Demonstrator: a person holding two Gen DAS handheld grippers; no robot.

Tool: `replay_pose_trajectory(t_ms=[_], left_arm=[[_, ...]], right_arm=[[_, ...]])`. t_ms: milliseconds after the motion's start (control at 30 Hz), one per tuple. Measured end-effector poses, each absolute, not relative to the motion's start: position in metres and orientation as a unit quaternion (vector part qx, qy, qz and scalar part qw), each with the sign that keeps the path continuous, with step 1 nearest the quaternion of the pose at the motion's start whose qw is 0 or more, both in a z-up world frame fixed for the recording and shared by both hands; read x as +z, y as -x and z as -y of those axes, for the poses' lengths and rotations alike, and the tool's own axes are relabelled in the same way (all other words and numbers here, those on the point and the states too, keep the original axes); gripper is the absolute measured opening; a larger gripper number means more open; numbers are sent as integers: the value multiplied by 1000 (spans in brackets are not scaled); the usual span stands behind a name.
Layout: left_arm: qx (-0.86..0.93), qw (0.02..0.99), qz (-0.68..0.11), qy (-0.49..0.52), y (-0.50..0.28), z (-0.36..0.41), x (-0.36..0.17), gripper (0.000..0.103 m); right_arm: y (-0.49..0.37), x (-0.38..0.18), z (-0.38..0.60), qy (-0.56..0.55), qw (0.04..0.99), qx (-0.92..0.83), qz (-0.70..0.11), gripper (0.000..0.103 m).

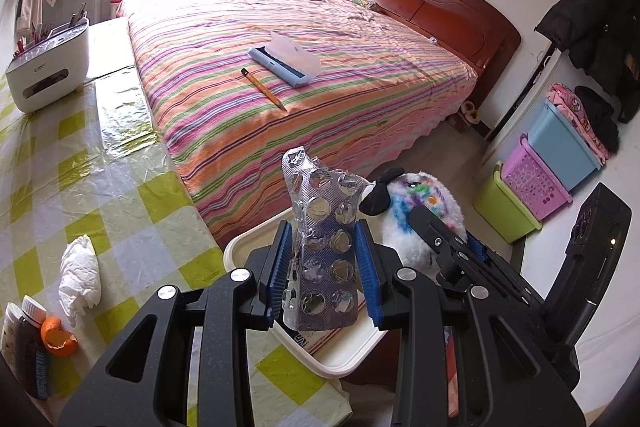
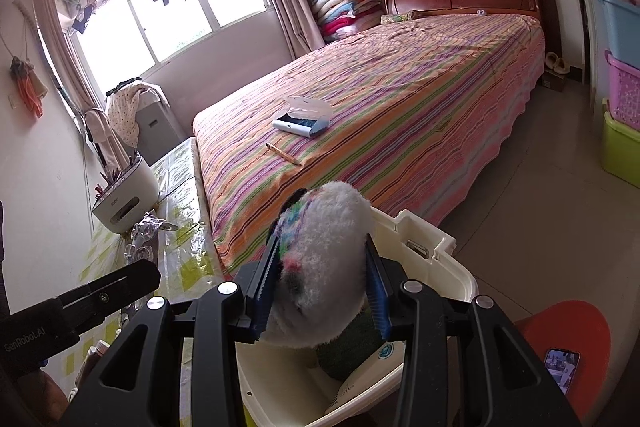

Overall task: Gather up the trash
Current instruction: 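Open both tools to drop the plush toy and blister pack into the bin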

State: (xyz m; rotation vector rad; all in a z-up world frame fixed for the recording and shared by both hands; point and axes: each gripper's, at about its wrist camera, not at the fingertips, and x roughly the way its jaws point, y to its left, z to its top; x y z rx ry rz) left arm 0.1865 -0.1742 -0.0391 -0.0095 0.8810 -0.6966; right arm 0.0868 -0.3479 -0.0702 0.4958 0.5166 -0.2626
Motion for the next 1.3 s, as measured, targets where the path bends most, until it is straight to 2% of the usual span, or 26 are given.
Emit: replay_pose_trajectory(t_ms=[400, 800, 1100, 1200, 1300], left_arm=[[-340, 833, -435, 3, -188, 193, -55, 31], [-338, 832, -441, 1, -189, 194, -59, 32], [-341, 826, -449, -10, -187, 200, -64, 33], [-339, 826, -451, -14, -186, 202, -67, 36], [-338, 825, -453, -16, -186, 203, -68, 54]], right_arm=[[-82, -70, 353, -244, 928, -143, -241, 41], [-85, -79, 369, -275, 916, -149, -253, 48], [-69, -69, 373, -288, 921, -168, -199, 49], [-65, -66, 373, -289, 924, -170, -185, 49], [-60, -62, 373, -289, 926, -173, -169, 49]])
